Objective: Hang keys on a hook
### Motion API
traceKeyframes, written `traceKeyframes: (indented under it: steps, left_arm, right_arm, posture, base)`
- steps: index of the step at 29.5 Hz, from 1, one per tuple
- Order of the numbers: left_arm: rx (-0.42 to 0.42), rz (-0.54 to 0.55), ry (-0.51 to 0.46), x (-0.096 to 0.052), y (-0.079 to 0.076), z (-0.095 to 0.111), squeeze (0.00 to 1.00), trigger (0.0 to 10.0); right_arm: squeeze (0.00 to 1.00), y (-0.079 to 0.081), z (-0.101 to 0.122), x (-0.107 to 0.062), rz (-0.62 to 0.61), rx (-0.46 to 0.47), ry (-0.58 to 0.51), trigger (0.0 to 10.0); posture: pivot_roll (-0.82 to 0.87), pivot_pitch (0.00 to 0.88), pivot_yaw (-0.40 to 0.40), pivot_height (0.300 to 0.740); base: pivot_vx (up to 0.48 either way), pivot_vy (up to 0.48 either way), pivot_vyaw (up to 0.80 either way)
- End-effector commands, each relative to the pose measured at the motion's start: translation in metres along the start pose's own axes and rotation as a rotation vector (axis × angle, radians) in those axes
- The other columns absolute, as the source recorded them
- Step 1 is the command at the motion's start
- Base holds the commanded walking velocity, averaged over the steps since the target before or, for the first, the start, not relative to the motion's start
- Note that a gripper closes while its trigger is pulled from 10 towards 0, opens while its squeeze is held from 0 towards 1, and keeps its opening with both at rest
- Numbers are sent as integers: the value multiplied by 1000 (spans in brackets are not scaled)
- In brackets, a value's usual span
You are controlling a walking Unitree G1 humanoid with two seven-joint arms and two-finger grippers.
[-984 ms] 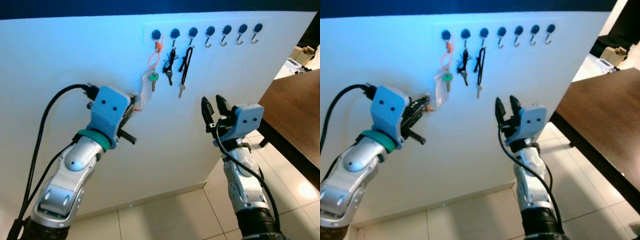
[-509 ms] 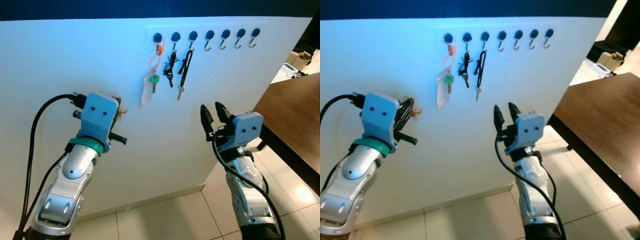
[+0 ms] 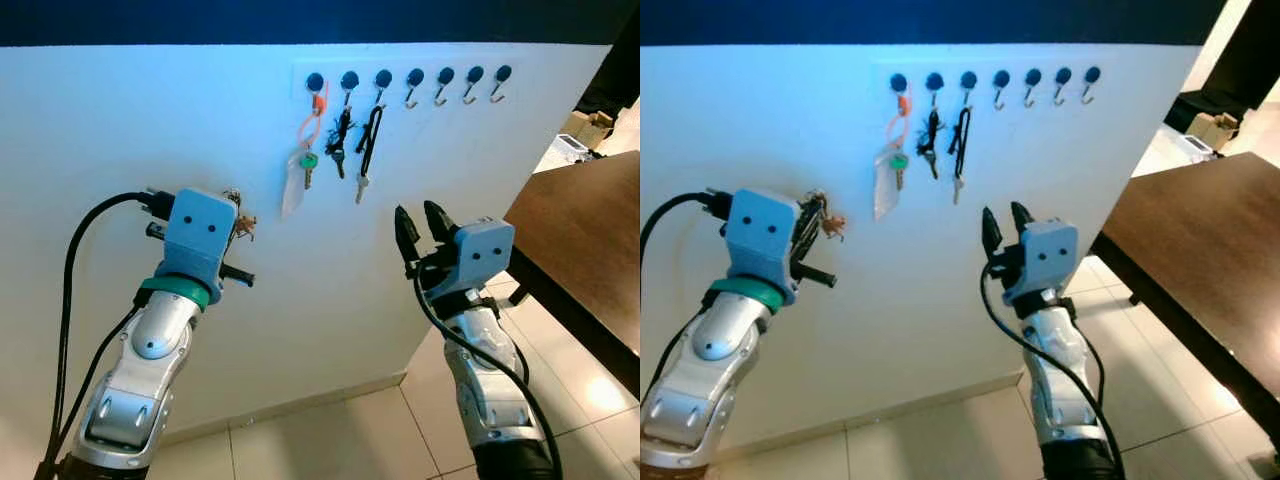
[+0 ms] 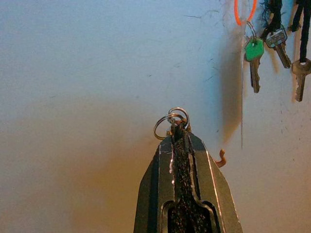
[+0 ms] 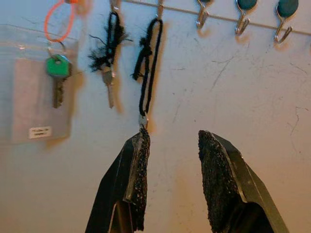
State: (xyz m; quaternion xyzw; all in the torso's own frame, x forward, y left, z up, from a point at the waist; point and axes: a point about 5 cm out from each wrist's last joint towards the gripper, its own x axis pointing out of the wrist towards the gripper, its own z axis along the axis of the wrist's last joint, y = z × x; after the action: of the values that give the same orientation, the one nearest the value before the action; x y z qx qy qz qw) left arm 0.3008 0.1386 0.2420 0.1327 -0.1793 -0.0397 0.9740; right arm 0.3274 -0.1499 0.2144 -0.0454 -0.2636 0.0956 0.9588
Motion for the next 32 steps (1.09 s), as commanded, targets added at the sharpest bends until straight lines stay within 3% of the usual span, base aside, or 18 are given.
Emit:
traceKeyframes:
  steps: [1,9,17,32]
  left_arm:
    - [13,5,20,-2,0,-6,0,10000]
    - [16,11,13,-1,1,-6,0,10000]
    - [13,-8,4,0,-1,-5,0,10000]
    - [30,-11,-12,0,-2,-3,0,10000]
  right_arm:
    - [0,1,-3,-3,-1,5,17,10000]
    - [0,3,-4,-2,-1,6,16,10000]
    - [0,4,-4,-2,-2,5,21,10000]
    - [0,5,-4,-2,1,8,25,10000]
  posture:
    - [55,32,23,740]
    - [57,35,25,740]
    - [57,38,26,740]
    - [60,44,26,740]
  base:
    - [-416,0,0]
    - [-402,0,0]
    - [0,0,0]
    - [0,-408,0]
